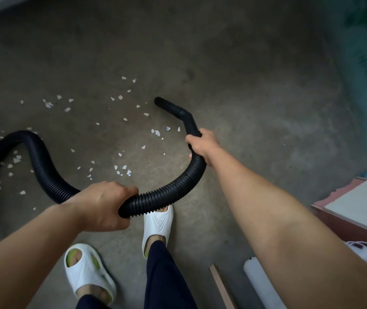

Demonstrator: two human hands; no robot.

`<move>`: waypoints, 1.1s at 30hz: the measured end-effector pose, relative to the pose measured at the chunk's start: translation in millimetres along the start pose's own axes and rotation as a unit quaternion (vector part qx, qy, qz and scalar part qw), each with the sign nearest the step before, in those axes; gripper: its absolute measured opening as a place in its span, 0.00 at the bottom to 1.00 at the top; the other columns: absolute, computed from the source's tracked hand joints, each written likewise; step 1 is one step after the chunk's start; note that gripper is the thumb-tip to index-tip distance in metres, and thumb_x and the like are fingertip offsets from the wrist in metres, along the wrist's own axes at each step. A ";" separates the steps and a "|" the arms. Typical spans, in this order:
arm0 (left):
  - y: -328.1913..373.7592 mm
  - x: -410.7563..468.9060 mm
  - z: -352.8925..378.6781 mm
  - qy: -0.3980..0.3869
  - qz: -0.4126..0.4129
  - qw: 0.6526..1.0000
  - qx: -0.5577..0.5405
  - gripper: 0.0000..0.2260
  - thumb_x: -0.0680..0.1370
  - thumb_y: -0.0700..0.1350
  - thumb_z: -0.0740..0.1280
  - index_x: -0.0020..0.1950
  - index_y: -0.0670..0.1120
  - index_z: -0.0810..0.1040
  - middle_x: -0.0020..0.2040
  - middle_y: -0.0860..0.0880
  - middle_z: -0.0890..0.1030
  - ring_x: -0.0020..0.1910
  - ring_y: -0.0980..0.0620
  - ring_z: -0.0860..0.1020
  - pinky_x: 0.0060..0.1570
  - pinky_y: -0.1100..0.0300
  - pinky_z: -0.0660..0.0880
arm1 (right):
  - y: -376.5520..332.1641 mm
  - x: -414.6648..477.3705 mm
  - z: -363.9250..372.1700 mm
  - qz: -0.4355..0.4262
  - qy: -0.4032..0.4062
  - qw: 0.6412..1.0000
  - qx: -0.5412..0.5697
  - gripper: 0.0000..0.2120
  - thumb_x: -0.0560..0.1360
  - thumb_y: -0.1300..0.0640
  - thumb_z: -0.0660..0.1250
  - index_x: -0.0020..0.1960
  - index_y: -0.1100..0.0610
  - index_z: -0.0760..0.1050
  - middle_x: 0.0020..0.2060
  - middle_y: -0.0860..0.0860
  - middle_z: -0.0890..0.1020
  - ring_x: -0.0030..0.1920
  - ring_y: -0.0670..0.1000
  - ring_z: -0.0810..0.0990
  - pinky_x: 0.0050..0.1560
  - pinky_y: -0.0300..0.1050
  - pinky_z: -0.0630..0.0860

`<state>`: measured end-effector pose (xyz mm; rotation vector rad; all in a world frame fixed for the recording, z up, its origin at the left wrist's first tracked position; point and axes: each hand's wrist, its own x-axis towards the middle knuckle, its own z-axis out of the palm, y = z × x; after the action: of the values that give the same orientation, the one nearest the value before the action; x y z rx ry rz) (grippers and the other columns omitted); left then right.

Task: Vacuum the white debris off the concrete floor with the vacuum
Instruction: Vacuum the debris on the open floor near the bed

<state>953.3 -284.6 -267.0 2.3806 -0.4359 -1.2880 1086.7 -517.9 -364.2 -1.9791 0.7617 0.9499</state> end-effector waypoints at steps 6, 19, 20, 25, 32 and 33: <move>0.0 7.5 0.7 0.031 0.002 1.000 0.003 0.14 0.66 0.56 0.67 0.44 0.56 0.65 0.34 0.56 0.72 0.36 0.53 0.74 0.36 0.61 0.67 | -4.3 7.8 -13.5 0.001 0.064 0.998 0.005 0.12 0.67 0.56 0.67 0.50 0.57 0.74 0.46 0.58 0.81 0.47 0.63 0.82 0.50 0.61 0.81; -53.5 -17.6 26.2 -0.053 -0.027 0.996 0.064 0.12 0.65 0.46 0.63 0.43 0.59 0.65 0.44 0.58 0.76 0.48 0.54 0.78 0.47 0.58 0.75 | 53.5 -25.8 -15.7 -0.007 0.020 0.997 -0.074 0.08 0.69 0.58 0.67 0.48 0.55 0.75 0.37 0.55 0.79 0.37 0.57 0.79 0.47 0.59 0.80; -54.2 -20.1 28.9 -0.041 -0.014 0.996 0.076 0.12 0.65 0.46 0.62 0.43 0.59 0.65 0.44 0.59 0.76 0.49 0.55 0.77 0.48 0.59 0.74 | 58.3 -30.0 -13.9 -0.005 0.014 0.997 -0.072 0.08 0.69 0.58 0.67 0.48 0.55 0.76 0.35 0.54 0.78 0.35 0.57 0.78 0.44 0.59 0.80; -53.1 -33.4 45.3 0.004 0.019 0.992 0.122 0.12 0.66 0.48 0.63 0.44 0.59 0.62 0.44 0.58 0.77 0.49 0.54 0.78 0.44 0.62 0.68 | 82.9 -51.5 -11.6 0.005 0.054 0.998 -0.038 0.05 0.70 0.60 0.67 0.46 0.55 0.74 0.33 0.54 0.77 0.28 0.56 0.76 0.34 0.49 0.78; -56.6 -54.8 71.0 0.040 0.062 0.988 0.134 0.09 0.66 0.47 0.62 0.42 0.56 0.64 0.44 0.56 0.78 0.49 0.52 0.78 0.49 0.60 0.72 | 114.2 -69.6 3.0 0.020 0.113 0.993 0.007 0.04 0.70 0.61 0.67 0.44 0.56 0.73 0.34 0.56 0.77 0.29 0.57 0.77 0.26 0.44 0.77; -59.7 -59.4 76.5 0.033 0.061 0.989 0.130 0.09 0.66 0.47 0.62 0.42 0.57 0.64 0.44 0.56 0.79 0.49 0.52 0.78 0.50 0.59 0.73 | 117.5 -72.3 12.6 0.014 0.106 0.994 -0.004 0.04 0.69 0.60 0.68 0.43 0.55 0.74 0.35 0.55 0.77 0.32 0.58 0.79 0.34 0.50 0.81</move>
<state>862.2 -220.8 -290.9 2.5541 -0.7582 -1.1537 953.1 -553.9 -356.1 -2.1042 0.9054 0.7671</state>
